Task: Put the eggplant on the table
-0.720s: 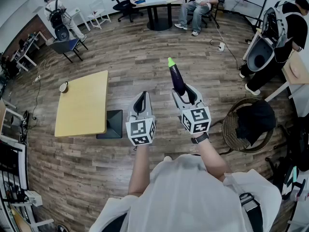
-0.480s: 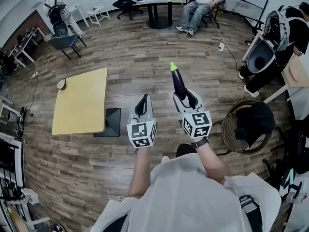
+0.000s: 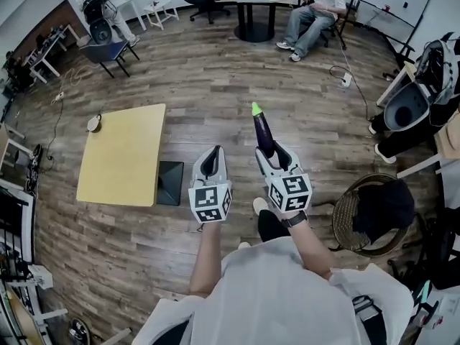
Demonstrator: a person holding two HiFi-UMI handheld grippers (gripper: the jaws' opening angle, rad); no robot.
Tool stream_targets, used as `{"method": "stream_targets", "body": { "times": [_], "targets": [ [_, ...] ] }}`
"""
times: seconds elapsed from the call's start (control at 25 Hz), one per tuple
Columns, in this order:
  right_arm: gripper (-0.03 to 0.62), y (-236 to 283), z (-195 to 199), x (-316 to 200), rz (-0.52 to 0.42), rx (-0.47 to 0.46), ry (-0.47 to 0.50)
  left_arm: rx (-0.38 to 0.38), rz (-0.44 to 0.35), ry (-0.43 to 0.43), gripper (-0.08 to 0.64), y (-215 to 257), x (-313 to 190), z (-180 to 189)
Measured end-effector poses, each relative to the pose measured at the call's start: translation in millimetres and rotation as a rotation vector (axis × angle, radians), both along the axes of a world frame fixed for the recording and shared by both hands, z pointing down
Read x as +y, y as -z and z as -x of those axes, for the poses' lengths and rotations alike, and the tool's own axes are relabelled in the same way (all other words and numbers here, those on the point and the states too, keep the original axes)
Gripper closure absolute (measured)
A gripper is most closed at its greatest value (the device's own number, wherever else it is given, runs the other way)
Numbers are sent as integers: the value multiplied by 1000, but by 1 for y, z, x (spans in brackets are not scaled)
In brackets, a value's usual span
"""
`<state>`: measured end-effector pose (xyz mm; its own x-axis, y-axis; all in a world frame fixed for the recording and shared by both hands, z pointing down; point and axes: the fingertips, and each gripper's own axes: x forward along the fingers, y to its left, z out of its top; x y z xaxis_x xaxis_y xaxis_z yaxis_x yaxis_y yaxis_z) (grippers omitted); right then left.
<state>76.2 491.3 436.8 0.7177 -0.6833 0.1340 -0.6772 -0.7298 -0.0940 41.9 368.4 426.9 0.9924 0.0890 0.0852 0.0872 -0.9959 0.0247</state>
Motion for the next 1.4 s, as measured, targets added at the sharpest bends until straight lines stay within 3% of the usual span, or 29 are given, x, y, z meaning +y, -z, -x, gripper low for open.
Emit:
{"method": "stream_targets", "body": {
  "times": [0.32,0.56,0.68,0.88,1.16,1.28,1.4],
  "targets": [
    [387,30,-130,-42,-69,62,130,44,-44,140,549,24,-41,-109],
    [387,20,-165,-80,-103,12,245,8,-37,219,549,10,-58,-138],
    [388,-7,-162,-125,-82,-51,371,-31,-30,313,549,-8,-87,-126],
    [387,-15,-149,-230,-57,-56,551,-41,-23,495,549,-20,-182,-99],
    [387,-9,-145,-411,-15,-11,755,7,-8,708,549,-10,-351,-78],
    [387,2,-125,-481,-16,18,851,17,3,801,549,-4,-421,-55],
    [387,-4,-102,-544,2,-14,930,60,29,882,549,5,-474,-27]
  ]
}}
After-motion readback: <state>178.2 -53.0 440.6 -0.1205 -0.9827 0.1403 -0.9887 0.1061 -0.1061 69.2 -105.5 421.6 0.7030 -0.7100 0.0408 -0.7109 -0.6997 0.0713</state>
